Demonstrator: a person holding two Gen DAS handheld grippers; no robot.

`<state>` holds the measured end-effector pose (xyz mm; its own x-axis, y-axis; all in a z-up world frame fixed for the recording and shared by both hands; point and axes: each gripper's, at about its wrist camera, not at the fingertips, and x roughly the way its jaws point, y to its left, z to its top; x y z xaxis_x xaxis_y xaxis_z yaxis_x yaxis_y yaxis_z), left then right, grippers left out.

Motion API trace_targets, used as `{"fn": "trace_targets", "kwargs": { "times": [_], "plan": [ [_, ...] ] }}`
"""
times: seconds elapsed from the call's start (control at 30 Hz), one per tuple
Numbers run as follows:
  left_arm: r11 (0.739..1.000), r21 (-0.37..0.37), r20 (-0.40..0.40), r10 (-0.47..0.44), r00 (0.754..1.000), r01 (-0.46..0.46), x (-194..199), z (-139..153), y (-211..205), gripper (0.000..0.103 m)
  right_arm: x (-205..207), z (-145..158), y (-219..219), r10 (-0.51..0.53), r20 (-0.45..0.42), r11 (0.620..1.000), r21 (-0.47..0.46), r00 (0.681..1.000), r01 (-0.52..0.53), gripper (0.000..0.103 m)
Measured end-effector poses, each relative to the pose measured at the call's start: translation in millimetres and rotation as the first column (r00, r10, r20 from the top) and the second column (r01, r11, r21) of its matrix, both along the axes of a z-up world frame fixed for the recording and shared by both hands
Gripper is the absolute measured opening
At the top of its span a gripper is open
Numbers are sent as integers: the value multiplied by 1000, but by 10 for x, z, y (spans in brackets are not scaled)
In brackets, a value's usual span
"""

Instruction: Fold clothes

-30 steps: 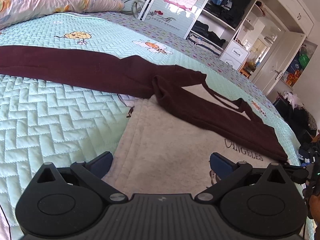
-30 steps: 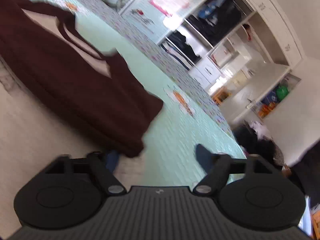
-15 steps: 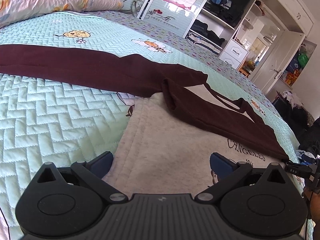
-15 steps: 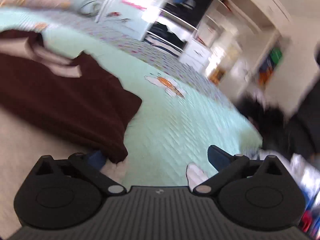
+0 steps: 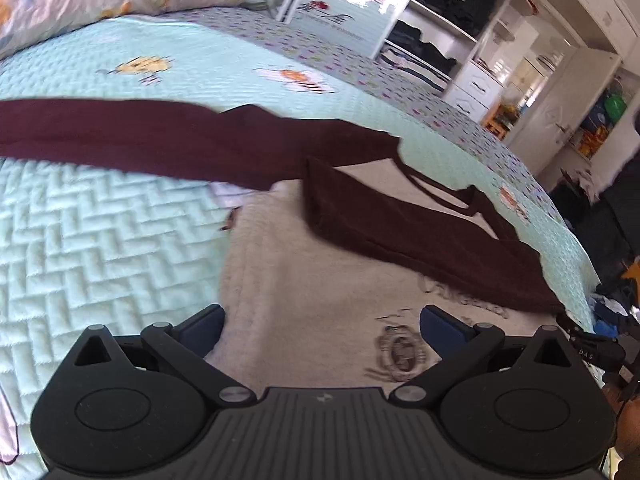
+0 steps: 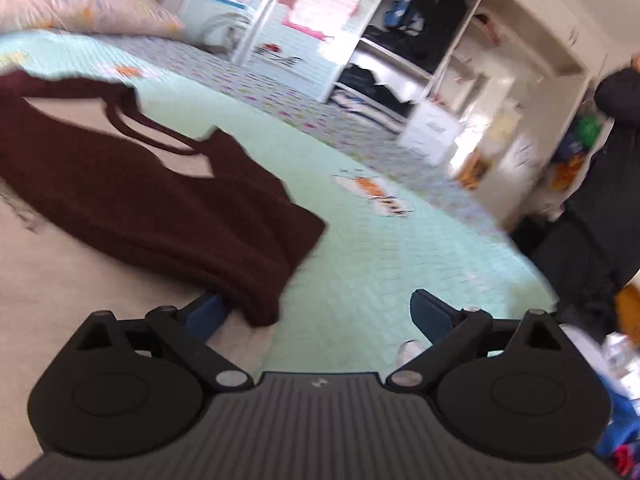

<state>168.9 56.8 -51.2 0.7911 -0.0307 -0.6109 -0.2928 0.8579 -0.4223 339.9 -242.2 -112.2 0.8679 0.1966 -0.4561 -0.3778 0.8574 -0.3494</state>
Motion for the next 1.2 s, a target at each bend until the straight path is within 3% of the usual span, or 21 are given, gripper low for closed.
{"fn": "trace_targets", "kwargs": {
  "times": [0.07, 0.1, 0.2, 0.27, 0.33, 0.37, 0.43, 0.57, 0.67, 0.8, 0.9, 0.93, 0.97, 1.03, 1.13, 1.2],
  "plan": [
    [1000, -15, -2, -9, 1000, 9, 129, 111, -76, 102, 32, 177, -263, 34, -59, 979, 205, 998, -22, 98],
    [1000, -23, -3, -14, 1000, 14, 193, 166, -114, 102, 74, 250, -406, 55, -86, 947, 322, 995, -24, 98],
    [999, -37, 23, -29, 999, 30, 472, 287, -248, 102, 389, 291, -725, 91, -211, 782, 621, 973, 62, 98],
    [999, -33, 16, -33, 999, 34, 708, 211, -337, 102, 723, 221, -806, 117, -304, 677, 721, 946, 148, 95],
    [1000, 1, -30, 13, 999, -13, 862, 40, -402, 102, 1016, 131, -794, 141, -363, 633, 748, 921, 198, 83],
    [999, 35, -55, 37, 998, -35, 897, -65, -427, 102, 1122, 66, -753, 150, -392, 633, 744, 908, 216, 74],
    [993, 106, -60, 60, 996, -53, 899, -248, -486, 102, 1295, -42, -672, 150, -440, 645, 722, 885, 249, 67],
    [976, 215, -40, 48, 998, -38, 891, -349, -635, 102, 1212, -5, -426, 89, -370, 799, 581, 925, 156, 67],
    [972, 232, -37, 39, 999, -29, 908, -390, -640, 103, 1273, -10, -314, 118, -386, 840, 530, 915, 115, 67],
    [969, 248, -28, 24, 999, -16, 903, -417, -619, 103, 1467, -124, -320, 146, -470, 820, 550, 870, 160, 68],
    [966, 259, -22, 18, 1000, -12, 907, -445, -620, 103, 1625, -175, -360, 169, -478, 788, 591, 862, 174, 68],
    [965, 262, -21, 18, 1000, -11, 913, -450, -622, 103, 1675, -188, -360, 178, -482, 782, 599, 858, 174, 61],
    [964, 265, -20, 17, 1000, -11, 918, -455, -624, 103, 1701, -195, -341, 189, -483, 783, 600, 855, 166, 37],
    [964, 266, -18, 16, 1000, -10, 919, -460, -623, 103, 1692, -181, -271, 198, -473, 802, 581, 858, 135, 16],
    [965, 263, -15, 15, 1000, -10, 915, -460, -616, 103, 1594, -93, -157, 147, -408, 854, 512, 901, 92, 13],
    [965, 263, -15, 14, 1000, -9, 917, -461, -614, 103, 1609, -123, -206, 85, -388, 872, 475, 918, 120, 14]
  ]
}}
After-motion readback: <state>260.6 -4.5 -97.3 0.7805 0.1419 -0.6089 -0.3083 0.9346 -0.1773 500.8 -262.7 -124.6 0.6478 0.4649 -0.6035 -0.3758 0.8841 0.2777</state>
